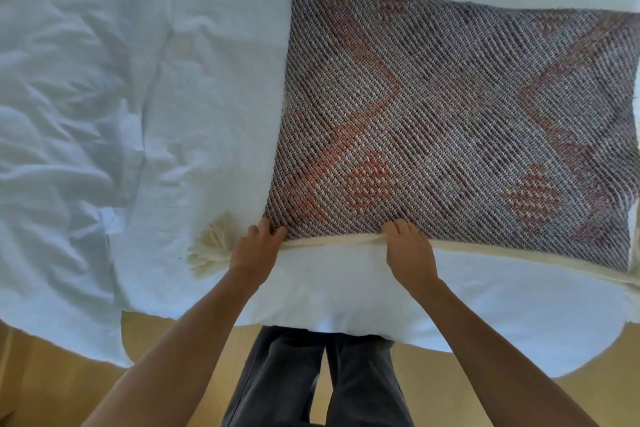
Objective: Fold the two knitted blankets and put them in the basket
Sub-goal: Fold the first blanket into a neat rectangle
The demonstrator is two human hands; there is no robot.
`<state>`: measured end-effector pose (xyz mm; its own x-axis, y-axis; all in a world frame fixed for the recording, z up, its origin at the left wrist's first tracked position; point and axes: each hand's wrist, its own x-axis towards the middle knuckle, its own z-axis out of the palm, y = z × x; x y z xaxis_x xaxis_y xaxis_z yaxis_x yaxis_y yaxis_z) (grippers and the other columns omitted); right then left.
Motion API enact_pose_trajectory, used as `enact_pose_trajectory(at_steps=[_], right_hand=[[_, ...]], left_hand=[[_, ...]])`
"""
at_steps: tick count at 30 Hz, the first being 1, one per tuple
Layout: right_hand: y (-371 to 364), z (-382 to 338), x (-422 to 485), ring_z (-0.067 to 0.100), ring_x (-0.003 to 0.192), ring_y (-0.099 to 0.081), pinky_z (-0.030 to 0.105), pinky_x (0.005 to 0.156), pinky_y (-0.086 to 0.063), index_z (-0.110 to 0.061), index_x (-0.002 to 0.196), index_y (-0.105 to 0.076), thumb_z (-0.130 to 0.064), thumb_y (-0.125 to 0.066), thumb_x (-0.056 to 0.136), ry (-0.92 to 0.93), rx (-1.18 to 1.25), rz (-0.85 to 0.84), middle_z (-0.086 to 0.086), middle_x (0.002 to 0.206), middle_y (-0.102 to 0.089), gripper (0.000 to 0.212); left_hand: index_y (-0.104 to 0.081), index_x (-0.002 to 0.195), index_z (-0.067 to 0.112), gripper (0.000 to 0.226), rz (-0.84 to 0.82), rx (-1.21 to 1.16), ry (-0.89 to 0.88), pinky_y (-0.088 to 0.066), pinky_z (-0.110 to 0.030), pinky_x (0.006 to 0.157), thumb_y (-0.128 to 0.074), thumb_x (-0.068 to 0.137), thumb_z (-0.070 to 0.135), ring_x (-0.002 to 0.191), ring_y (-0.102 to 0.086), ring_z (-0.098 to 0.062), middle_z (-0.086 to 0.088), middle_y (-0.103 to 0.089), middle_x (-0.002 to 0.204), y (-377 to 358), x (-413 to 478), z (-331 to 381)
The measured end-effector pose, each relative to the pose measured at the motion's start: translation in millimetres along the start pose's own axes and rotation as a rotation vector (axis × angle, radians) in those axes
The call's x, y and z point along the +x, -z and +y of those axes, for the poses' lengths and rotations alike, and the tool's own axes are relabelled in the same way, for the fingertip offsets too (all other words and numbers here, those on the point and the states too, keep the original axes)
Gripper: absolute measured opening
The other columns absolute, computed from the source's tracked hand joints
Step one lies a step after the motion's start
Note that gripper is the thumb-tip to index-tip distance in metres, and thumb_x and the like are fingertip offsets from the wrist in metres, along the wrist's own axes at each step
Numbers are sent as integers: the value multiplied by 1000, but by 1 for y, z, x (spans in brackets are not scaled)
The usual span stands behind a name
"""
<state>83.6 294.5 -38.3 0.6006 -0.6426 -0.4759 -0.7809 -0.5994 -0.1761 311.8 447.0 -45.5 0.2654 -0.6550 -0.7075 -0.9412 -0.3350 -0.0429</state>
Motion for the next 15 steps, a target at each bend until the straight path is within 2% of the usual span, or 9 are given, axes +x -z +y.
enact_pose_trajectory(at_steps=[2,4,6,9,11,15], right_hand=[[-2,4,-3,28,96,-54,37,82,-45,-6,105,-59,6,-50,82,46,29,-27,10,101,-57,28],[-3,7,-7,29,98,-52,38,82,-46,-5,106,-60,6,-51,79,65,63,-54,11,102,-56,30],[-3,8,-7,31,96,-52,40,79,-48,-4,105,-61,5,-55,75,54,95,-62,13,101,-56,32],[-3,8,-2,28,100,-50,37,82,-47,-8,109,-59,0,-54,78,36,87,-80,10,107,-53,32],[-2,9,0,27,103,-48,36,85,-45,-9,112,-58,-2,-52,80,40,85,-86,9,110,-52,33],[1,13,-9,31,97,-53,40,83,-46,-7,106,-62,2,-58,73,2,105,-15,13,104,-57,34]], left_hand=[[-32,136,23,57,-30,-9,5,-48,-31,74,-54,85,13,110,-45,-26,-11,-36,131,-1,-2,-4],[-38,130,22,52,-38,-11,8,-44,-34,79,-53,81,18,112,-42,-27,-10,-38,128,5,1,-5],[-48,117,17,41,43,-48,0,-40,-38,80,-51,76,20,107,-44,-30,-11,-44,120,20,9,-1],[-53,100,10,30,195,-122,-93,-44,-40,75,-53,71,16,94,-50,-33,-15,-51,103,39,24,12],[-50,102,11,28,184,-133,-162,-45,-41,78,-52,75,19,96,-49,-32,-13,-49,104,45,32,25],[-44,112,13,32,99,-95,-215,-44,-39,83,-50,82,23,105,-45,-27,-10,-45,114,42,36,54]])
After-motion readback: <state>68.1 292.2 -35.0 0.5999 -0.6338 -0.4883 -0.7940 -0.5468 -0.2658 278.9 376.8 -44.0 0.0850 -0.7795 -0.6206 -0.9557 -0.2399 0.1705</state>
